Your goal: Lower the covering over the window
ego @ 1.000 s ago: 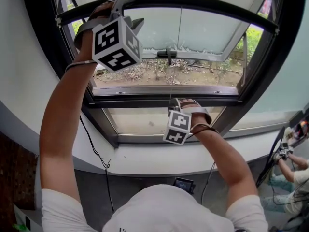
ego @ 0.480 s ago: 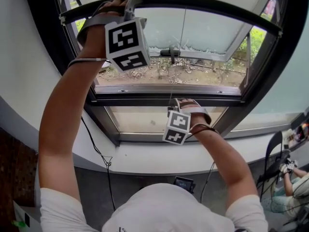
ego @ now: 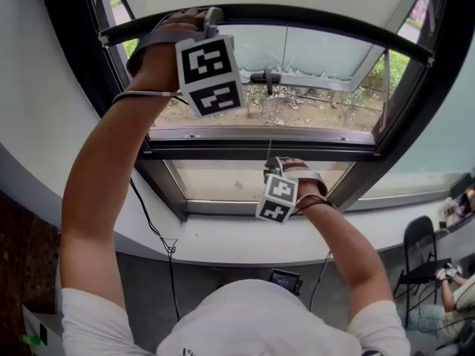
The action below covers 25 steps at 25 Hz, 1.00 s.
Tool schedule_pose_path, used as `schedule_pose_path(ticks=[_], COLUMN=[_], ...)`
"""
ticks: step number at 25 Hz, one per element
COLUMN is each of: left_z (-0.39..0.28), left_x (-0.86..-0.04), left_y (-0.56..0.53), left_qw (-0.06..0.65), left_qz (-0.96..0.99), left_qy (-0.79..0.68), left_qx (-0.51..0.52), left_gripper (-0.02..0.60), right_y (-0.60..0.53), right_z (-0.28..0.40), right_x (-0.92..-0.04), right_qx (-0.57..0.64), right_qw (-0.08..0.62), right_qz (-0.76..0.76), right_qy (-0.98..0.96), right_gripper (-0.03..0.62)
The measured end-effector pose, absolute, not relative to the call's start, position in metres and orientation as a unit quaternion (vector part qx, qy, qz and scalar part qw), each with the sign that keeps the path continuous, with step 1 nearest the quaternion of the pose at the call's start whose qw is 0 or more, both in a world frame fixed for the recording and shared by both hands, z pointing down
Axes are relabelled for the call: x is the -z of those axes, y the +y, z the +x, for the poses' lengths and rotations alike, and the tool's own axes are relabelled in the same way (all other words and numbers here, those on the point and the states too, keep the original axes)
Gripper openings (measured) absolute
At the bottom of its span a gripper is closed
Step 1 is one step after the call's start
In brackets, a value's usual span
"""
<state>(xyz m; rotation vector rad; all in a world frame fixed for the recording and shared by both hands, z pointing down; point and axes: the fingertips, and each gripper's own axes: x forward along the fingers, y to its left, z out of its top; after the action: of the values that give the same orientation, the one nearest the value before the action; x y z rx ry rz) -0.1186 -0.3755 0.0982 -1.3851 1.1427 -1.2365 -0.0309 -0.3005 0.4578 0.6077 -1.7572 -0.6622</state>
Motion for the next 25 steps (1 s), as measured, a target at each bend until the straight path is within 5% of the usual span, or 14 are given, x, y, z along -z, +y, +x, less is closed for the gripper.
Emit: schedule_pose_path(ticks=[25], left_z=[-0.118], left_x=[-0.155], left_y=[-0.368], left_qw=[0.41], left_qz=[-0.599], left_qy=[0.431], left_qx=[0.536], left_gripper=[0.184], right_y=[-0.265], right_z=[-0.028], right_x=[-0.503], right_qx=[0.214], right_qw=[0.544], right_qz=[0.253], right_qy=[-0.771], right_gripper=[0.06])
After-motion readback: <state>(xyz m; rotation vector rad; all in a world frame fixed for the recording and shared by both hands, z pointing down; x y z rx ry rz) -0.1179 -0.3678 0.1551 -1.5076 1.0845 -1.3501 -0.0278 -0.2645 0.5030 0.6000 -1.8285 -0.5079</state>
